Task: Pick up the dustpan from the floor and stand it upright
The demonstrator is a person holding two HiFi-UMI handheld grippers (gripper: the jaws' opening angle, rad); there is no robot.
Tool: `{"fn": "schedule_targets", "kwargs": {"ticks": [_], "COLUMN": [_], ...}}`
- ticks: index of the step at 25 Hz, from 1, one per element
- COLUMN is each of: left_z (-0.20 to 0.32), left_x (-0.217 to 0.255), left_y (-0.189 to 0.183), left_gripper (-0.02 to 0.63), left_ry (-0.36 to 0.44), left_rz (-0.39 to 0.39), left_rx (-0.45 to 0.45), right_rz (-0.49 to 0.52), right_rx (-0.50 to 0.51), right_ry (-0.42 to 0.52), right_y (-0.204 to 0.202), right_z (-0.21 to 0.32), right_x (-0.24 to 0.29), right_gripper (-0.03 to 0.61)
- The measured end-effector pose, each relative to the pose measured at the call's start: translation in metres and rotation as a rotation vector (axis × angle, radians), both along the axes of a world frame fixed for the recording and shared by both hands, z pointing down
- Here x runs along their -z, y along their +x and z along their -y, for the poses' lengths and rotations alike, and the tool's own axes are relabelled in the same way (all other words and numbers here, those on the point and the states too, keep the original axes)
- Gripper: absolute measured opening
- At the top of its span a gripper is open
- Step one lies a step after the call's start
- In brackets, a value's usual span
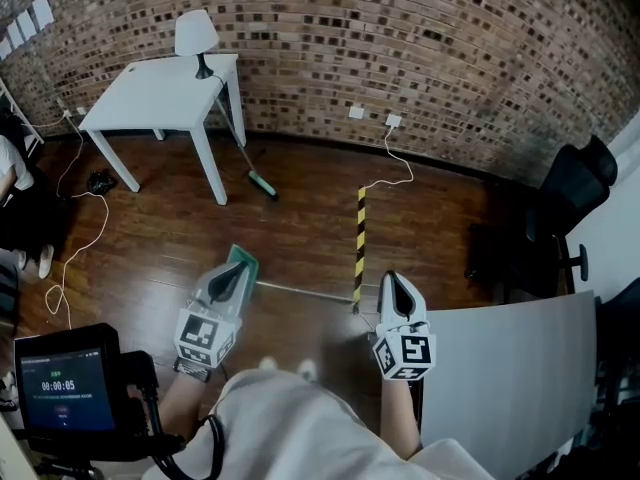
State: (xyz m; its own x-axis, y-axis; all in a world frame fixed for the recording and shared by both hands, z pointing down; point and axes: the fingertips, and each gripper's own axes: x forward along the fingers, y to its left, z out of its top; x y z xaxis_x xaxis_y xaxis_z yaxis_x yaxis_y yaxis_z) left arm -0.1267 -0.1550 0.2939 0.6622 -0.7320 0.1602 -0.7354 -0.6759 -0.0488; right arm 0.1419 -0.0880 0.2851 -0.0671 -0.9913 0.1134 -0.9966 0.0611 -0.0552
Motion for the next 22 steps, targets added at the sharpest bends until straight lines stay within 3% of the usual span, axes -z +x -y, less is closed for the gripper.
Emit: {"fn": "schedule_targets", "kwargs": {"ticks": [7,13,22], "left_z": [-0.007,-0.017,-0.001], "left_x": [-0.017,-0.034,-0.069], "left_y": [-0.006,-0.024,-0.028], "left_gripper": [0.002,0.002,0.002], "left_ry": [-0.024,-0.053,-0.136], "left_rz": [0.020,0.031,0.035], "left_rx": [-0.017,-0.056,-0.119], "right_rz": [0.007,0.005,-0.012], "right_rx": [0.012,0.013,-0.054], "right_ry": [-0.007,-0.071,-0.145], "right_y": [-0.006,-0.029,-0.036], "right_z": [0.004,-0.007,-0.022], "right_x": [-0.008,-0.034,-0.053], "right_gripper": [0.014,0.015,0.023]}}
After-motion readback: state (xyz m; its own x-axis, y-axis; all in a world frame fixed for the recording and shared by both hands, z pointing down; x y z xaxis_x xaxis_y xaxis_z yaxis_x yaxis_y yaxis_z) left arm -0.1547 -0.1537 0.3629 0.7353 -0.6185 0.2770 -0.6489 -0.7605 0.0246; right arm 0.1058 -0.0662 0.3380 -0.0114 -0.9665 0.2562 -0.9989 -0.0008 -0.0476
